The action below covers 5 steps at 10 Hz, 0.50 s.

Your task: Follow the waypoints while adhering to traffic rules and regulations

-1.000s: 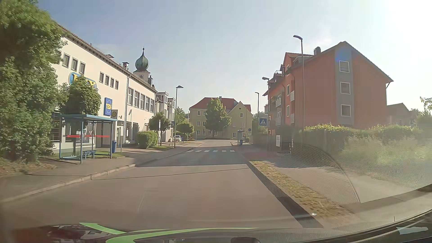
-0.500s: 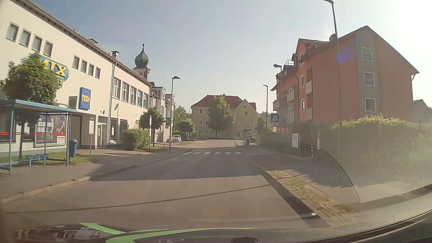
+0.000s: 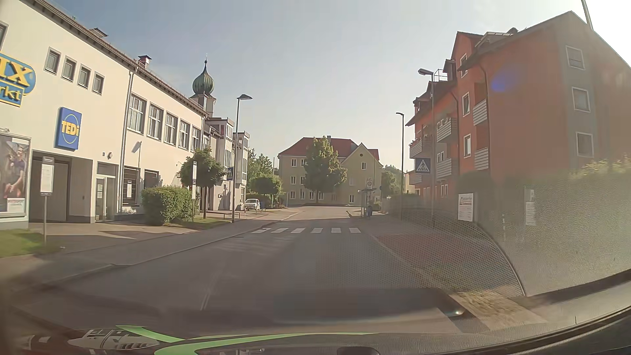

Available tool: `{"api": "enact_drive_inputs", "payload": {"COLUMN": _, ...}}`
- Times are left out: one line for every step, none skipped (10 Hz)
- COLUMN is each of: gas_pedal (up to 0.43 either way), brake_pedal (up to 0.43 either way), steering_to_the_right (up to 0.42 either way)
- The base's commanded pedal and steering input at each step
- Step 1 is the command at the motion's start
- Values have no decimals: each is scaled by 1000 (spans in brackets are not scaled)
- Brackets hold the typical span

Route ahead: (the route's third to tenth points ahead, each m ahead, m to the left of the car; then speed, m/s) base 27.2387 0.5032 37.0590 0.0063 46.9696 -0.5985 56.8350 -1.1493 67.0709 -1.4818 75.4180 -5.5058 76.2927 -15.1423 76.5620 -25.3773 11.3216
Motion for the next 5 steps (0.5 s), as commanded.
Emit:
{"api": "enact_drive_inputs", "payload": {"gas_pedal": 79, "brake_pedal": 0, "steering_to_the_right": 1}}
{"api": "enact_drive_inputs", "payload": {"gas_pedal": 67, "brake_pedal": 0, "steering_to_the_right": 1}}
{"api": "enact_drive_inputs", "payload": {"gas_pedal": 67, "brake_pedal": 0, "steering_to_the_right": 1}}
{"api": "enact_drive_inputs", "payload": {"gas_pedal": 59, "brake_pedal": 0, "steering_to_the_right": 1}}
{"api": "enact_drive_inputs", "payload": {"gas_pedal": 47, "brake_pedal": 0, "steering_to_the_right": 1}}
